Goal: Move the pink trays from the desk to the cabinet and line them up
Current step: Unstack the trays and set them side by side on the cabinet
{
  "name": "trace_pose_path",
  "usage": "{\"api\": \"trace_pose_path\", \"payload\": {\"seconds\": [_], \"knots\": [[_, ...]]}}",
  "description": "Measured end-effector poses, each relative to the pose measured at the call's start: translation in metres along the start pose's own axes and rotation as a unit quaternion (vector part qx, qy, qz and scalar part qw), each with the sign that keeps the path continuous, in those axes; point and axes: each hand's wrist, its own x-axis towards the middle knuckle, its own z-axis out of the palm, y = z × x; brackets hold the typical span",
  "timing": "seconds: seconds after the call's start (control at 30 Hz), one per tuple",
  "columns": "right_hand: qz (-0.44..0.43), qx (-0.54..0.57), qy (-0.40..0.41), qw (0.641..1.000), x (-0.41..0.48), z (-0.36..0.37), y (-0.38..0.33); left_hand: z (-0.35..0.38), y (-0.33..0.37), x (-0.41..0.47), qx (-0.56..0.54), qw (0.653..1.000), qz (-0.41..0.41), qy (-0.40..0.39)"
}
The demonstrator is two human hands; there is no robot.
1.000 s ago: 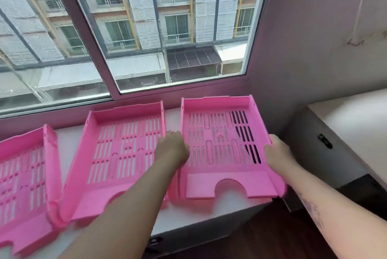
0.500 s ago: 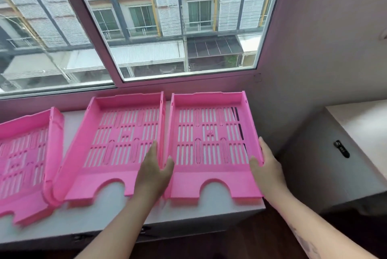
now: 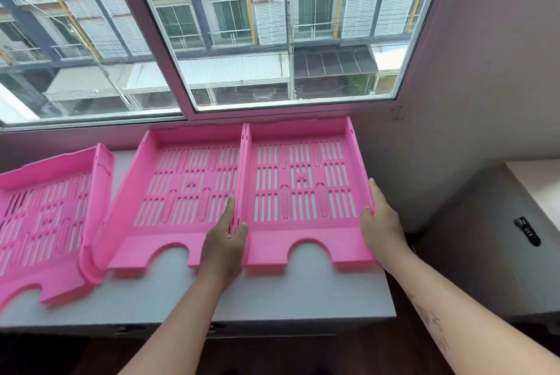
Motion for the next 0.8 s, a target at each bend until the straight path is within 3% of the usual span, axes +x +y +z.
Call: {"api": "trace_pose_path", "payload": {"seconds": [0.3,0.4,0.5,0.57,0.7,0.8], "knots": [[-0.011,-0.055,-0.004,0.998,0.008,0.007,0.004,-0.010,0.005,0.002,-0.012,1.000,-0.002,-0.021],[-0.126,-0.263,0.086,0.953,0.005,0.019,0.004,-0.031,-0.003,0.003,0.039,0.999,-0.002,0.009],[-0.214,-0.327,0.108,0.914,-0.008,0.045,-0.017,-0.061,-0.022,0.002,0.101,0.992,0.010,0.078],[-0.231,-0.298,0.073,0.923,-0.017,0.069,-0.037,-0.087,-0.037,0.002,0.126,0.984,0.004,0.129],[-0.216,-0.150,-0.076,0.962,-0.039,0.123,-0.077,-0.143,-0.074,0.003,0.197,0.951,-0.014,0.236],[-0.149,-0.070,-0.139,0.976,-0.059,0.161,-0.101,-0.175,-0.104,0.005,0.205,0.949,-0.058,0.233]]}}
